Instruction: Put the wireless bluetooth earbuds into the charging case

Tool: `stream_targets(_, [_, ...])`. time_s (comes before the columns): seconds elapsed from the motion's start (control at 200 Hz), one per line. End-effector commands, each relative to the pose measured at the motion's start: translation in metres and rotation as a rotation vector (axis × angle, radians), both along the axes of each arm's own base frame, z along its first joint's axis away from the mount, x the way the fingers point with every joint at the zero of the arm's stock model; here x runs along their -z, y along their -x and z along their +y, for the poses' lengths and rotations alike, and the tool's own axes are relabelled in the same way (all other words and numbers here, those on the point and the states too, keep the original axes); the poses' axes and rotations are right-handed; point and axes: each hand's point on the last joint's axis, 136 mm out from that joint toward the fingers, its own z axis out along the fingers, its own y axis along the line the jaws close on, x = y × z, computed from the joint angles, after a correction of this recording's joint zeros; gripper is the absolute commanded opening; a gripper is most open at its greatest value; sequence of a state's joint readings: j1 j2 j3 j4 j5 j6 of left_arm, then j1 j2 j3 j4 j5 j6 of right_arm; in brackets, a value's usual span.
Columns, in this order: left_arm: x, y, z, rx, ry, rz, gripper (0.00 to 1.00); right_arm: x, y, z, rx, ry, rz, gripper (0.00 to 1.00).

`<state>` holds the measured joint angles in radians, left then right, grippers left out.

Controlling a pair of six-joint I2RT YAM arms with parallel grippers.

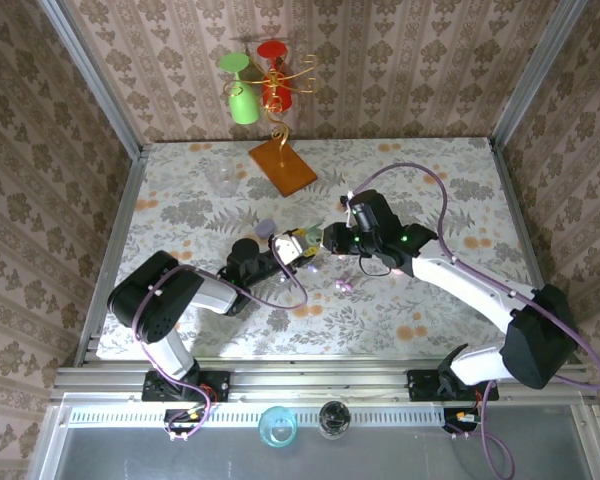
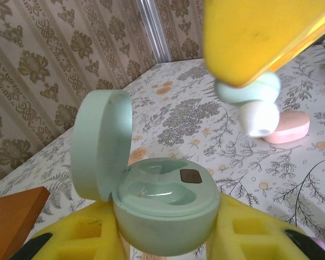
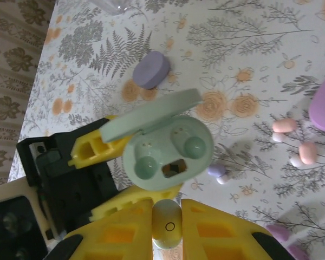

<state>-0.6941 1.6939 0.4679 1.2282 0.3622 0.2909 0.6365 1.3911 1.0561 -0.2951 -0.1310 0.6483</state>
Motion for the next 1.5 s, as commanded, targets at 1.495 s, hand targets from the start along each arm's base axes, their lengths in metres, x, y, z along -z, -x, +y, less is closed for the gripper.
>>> stream_targets(1.495, [-0.032, 0.020, -0.013, 0.105, 0.118, 0.030, 0.28, 0.004, -0.012, 0.017, -0.050, 0.019, -0.032, 0.31])
